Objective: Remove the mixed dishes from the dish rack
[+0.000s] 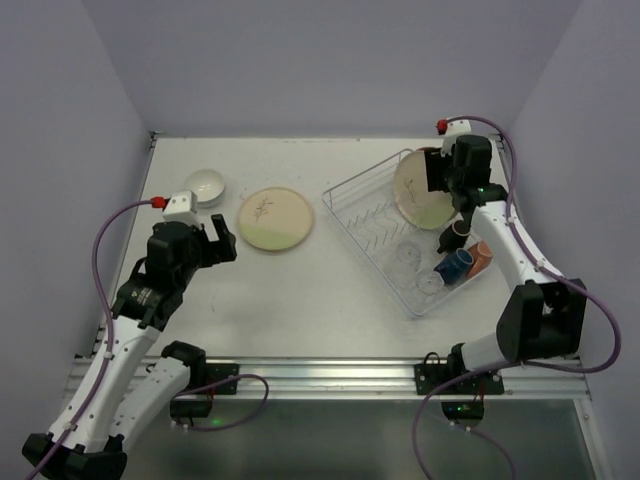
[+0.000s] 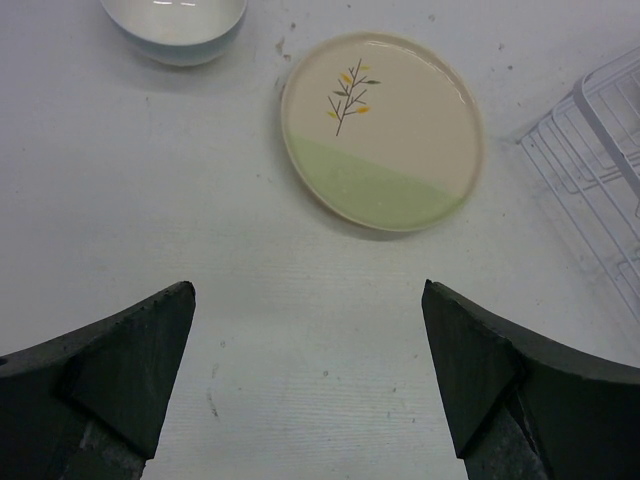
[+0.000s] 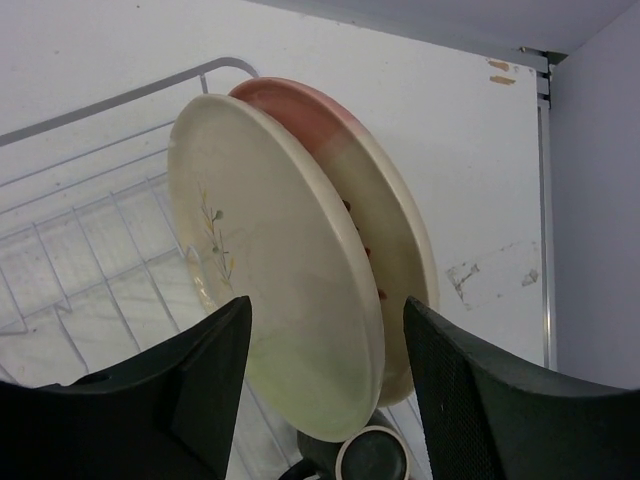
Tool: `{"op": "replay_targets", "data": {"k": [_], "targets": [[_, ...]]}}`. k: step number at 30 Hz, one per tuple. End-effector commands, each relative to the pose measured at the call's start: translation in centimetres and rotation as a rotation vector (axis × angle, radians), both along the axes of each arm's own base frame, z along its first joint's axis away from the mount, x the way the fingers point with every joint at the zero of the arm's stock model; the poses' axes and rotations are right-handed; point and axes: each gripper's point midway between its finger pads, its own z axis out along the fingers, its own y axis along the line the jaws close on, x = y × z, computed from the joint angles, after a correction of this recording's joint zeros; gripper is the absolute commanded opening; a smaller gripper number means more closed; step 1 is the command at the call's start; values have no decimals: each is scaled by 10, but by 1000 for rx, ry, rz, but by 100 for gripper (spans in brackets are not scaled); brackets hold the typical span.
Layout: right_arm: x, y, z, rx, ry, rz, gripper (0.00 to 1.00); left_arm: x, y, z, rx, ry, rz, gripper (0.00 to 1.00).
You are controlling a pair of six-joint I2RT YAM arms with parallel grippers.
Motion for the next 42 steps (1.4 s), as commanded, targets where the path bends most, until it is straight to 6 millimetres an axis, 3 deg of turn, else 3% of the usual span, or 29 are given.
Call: {"op": "replay_targets", "data": {"k": [1, 7, 12, 17, 29, 31, 36, 42], "targets": [[13, 0, 4, -52, -3, 42, 64, 6, -6, 7, 2, -38, -35, 100], [16, 15, -27, -27, 106, 127, 59, 6, -6, 6, 3, -37, -35, 100], [8, 37, -26, 49, 132, 239, 53, 7, -5, 4, 6, -28, -32, 100], [8, 43, -31, 65, 157, 268, 45, 7, -5, 4, 6, -27, -28, 100], [8, 53, -34, 78, 183, 342, 12, 6, -4, 5, 5, -32, -22, 100], [7, 54, -27, 78, 168, 353, 0, 6, -4, 5, 6, -31, -20, 100], [6, 58, -1, 73, 85, 380, 0, 6, -3, 5, 5, -34, -17, 100], [3, 47, 39, 42, -40, 325, 0, 3, 0, 10, 0, -55, -6, 100]]}}
